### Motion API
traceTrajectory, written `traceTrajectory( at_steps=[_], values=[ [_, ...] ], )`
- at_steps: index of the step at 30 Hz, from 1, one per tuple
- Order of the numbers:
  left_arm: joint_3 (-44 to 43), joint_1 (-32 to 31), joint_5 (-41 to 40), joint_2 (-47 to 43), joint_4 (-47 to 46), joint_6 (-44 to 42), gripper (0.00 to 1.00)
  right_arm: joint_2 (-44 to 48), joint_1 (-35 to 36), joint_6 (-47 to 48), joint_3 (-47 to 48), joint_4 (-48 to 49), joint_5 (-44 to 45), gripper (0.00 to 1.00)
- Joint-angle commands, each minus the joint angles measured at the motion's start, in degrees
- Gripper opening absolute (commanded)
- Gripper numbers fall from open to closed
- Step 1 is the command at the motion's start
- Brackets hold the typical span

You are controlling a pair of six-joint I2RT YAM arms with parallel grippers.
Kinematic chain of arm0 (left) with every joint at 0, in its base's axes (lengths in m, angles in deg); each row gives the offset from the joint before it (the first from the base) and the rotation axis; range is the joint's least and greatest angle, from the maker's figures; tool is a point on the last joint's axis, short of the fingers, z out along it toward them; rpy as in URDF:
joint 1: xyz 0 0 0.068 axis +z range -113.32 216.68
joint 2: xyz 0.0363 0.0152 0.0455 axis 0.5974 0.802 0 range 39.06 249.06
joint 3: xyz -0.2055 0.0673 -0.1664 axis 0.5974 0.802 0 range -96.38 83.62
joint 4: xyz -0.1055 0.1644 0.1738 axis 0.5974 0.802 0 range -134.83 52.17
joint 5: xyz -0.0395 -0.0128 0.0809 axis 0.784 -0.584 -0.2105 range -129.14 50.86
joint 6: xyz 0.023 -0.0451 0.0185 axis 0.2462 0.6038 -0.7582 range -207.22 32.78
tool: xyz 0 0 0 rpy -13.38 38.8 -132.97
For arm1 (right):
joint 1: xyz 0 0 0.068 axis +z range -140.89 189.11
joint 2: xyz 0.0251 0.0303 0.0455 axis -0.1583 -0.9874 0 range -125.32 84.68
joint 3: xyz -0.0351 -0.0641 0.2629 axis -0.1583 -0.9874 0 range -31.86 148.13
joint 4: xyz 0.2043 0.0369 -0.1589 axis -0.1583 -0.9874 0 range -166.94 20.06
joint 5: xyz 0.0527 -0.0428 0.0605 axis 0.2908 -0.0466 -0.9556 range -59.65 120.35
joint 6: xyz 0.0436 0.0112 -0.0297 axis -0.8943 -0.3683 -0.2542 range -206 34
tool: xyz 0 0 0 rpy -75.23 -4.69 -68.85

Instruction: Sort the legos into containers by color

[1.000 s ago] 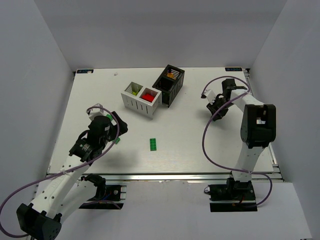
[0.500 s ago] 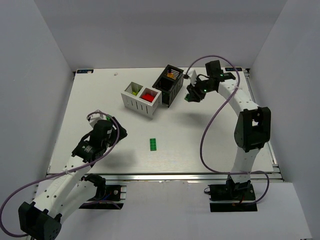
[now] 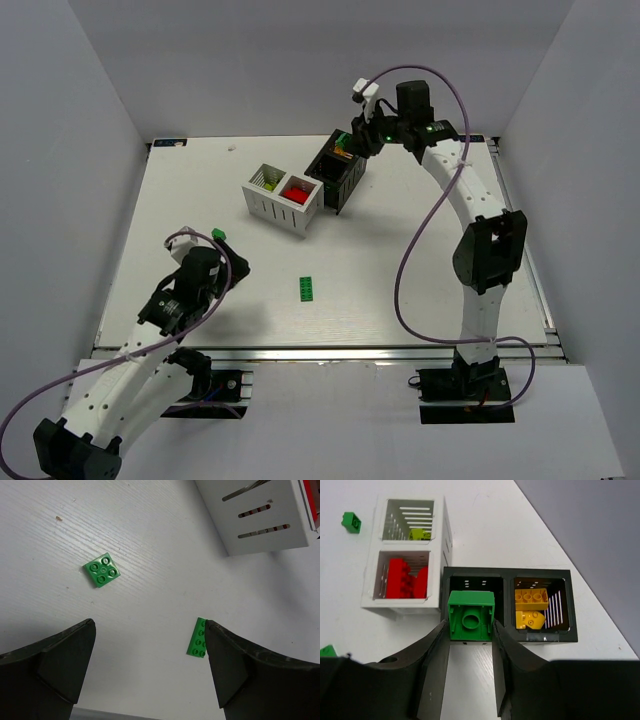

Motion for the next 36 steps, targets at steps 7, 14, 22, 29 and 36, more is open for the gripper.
traceTrajectory(
  at_steps=[7, 14, 22, 29, 36],
  values=[
    [2.5, 0.2, -1.9, -4.8, 3.5, 4.0, 0.98, -4.8, 1.9, -13.7, 3.0, 14.2, 3.8, 0.00],
    [4.3, 0.2, -2.1, -6.9, 4.3, 5.8, 0.98, -6.7, 4.2, -14.5, 3.3, 17.6, 6.4, 0.00],
    [4.4, 0.2, -2.7, -5.2, 3.6, 5.6, 0.98, -8.8, 4.9, -12.0, 1.9, 17.0, 9.1, 0.00],
    [4.8, 0.2, -2.5, -4.2, 2.6, 5.2, 0.98, -9.3, 5.0, -9.1, 0.1, 16.1, 11.4, 0.06],
    [3.9, 0.2, -3.5, -3.1, 2.3, 4.7, 0.98, -9.9, 5.0, -7.1, -1.3, 14.7, 11.5, 0.18]
  ],
)
